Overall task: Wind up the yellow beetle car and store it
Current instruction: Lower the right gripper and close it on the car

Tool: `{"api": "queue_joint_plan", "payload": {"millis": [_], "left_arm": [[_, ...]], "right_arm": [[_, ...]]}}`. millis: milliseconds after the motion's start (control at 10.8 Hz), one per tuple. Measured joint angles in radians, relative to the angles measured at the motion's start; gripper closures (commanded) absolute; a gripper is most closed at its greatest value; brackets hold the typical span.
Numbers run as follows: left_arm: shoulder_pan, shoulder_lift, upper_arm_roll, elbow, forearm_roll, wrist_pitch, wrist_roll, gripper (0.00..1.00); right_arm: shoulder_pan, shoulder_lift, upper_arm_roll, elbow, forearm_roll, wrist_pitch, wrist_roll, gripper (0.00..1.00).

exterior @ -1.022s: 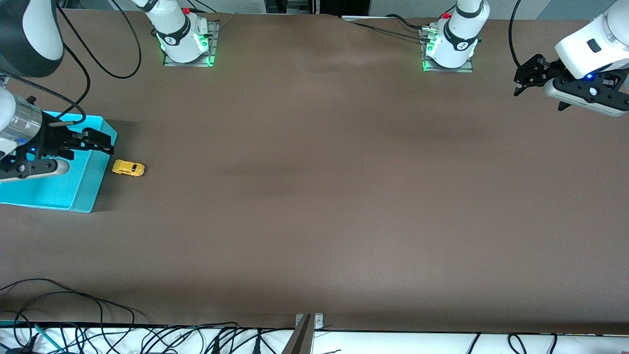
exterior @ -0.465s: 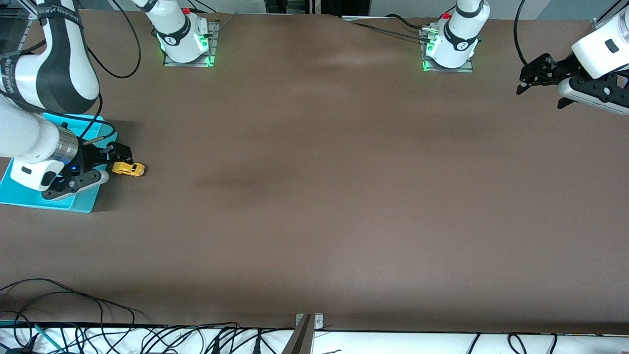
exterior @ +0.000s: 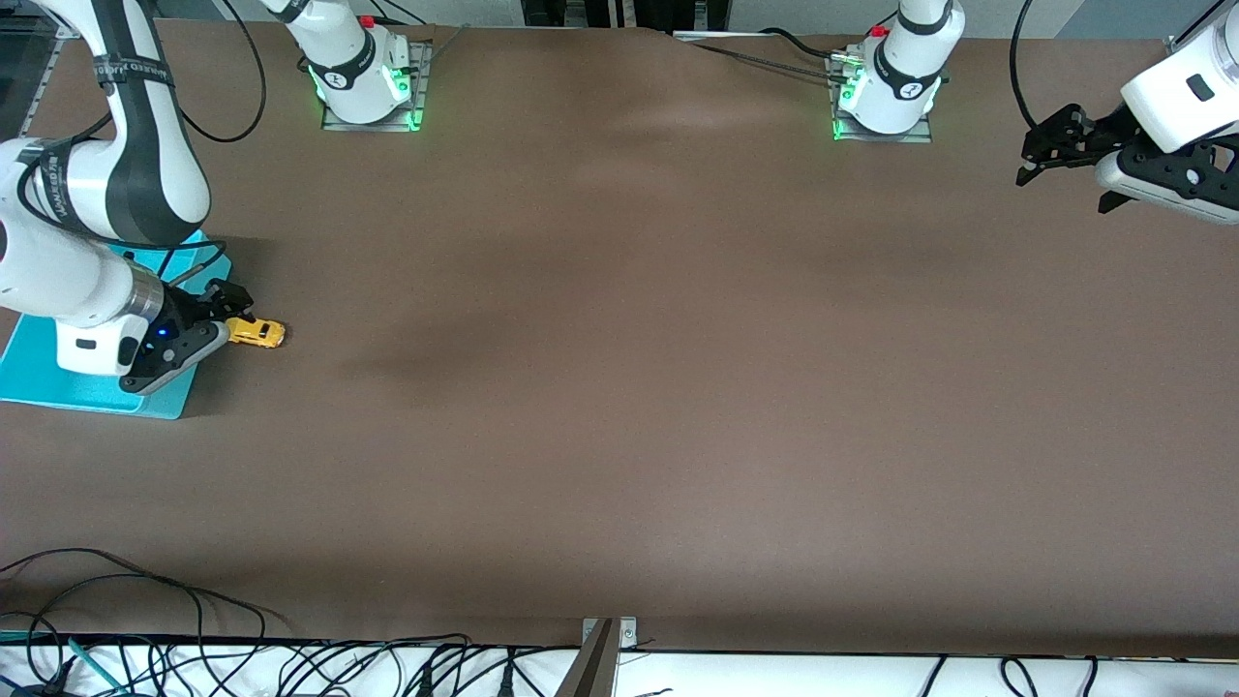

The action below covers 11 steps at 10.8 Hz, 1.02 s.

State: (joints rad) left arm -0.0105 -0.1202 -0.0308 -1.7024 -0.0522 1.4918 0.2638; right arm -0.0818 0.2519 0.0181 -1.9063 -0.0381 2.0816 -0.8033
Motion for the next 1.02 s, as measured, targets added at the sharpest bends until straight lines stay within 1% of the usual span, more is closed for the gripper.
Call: {"api": "queue_joint_plan", "payload": {"millis": [372,651,836,1022], "left_arm": [[0.000,-0.001,-0.003,0.000,0.000,-0.003,-0.001,0.00],[0.000,-0.001,-0.004,0.000,0.000,-0.007,-0.001,0.00],[0.000,-0.001,-0.004,0.000,0.000,-0.009,-0.002,0.00],[0.000,-0.001,-0.008,0.000,0.000,-0.015,-0.004,0.00]], "right_arm": [[-0.031,0.021,-0.001,-0.132,-0.003,0.147,-0.247,0.00],[-0.084,0.037,-0.002,-0.228,-0.006,0.290,-0.517,0.00],[-0.117,0.051,-0.002,-0.242,-0.006,0.309,-0.631,0.00],[-0.135,0.057,-0.002,-0.250,-0.006,0.309,-0.703,0.00]]}}
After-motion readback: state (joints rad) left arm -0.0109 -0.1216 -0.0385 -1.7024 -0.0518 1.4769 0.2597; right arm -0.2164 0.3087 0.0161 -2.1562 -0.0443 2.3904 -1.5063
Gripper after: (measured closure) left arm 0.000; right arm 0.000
